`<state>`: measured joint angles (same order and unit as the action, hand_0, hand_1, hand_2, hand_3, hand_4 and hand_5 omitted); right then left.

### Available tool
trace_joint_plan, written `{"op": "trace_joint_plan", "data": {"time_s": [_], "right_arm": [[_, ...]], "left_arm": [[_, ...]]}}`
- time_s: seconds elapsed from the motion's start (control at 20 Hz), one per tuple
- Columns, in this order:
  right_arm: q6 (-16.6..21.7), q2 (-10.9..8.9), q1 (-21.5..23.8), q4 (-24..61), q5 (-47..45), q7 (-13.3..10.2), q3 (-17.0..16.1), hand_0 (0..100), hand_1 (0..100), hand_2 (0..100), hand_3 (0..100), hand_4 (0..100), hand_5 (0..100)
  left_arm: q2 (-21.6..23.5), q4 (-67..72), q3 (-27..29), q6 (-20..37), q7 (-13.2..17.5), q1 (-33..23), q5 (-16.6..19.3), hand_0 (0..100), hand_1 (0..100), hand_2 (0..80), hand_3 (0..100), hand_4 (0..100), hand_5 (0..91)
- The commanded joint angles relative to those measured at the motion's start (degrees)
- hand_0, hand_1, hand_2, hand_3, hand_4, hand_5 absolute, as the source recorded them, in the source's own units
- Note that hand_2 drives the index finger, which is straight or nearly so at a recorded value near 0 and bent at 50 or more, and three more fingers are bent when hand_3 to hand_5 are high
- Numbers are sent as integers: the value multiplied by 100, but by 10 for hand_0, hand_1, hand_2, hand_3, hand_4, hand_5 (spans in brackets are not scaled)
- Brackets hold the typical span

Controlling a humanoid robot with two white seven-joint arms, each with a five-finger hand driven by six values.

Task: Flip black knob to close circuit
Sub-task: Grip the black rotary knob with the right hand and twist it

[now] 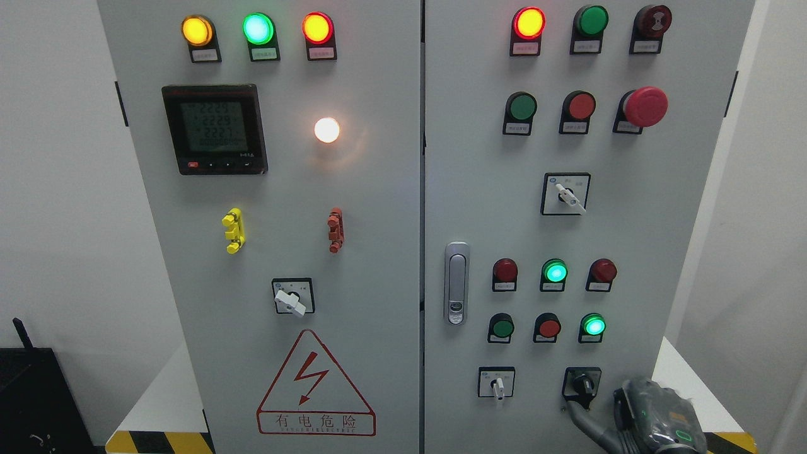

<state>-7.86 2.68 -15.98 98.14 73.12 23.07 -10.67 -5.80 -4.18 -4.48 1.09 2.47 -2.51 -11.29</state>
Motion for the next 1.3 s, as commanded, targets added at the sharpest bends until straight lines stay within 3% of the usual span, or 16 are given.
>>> {"op": "trace_joint_plan", "data": {"time_s": [0.0,0.95,1.25], "right_arm": [[-75,-21,-28,-67,0,5,12,0,143,940,1000,915,880],[-348,-13,-46,-50,-44,-66,-31,0,149,940,1000,918,891],[-348,-13,-28,-23,-53,-75,-242,0,157,939,1000,919,895]], "left_arm": [[0,-4,0,-3,-1,-4,-5,120,556,0,0,0,0],[0,5,0,-3,-1,-4,13,120,556,0,0,0,0],[0,-4,0,-3,-1,5,13,120,556,0,0,0,0]]}}
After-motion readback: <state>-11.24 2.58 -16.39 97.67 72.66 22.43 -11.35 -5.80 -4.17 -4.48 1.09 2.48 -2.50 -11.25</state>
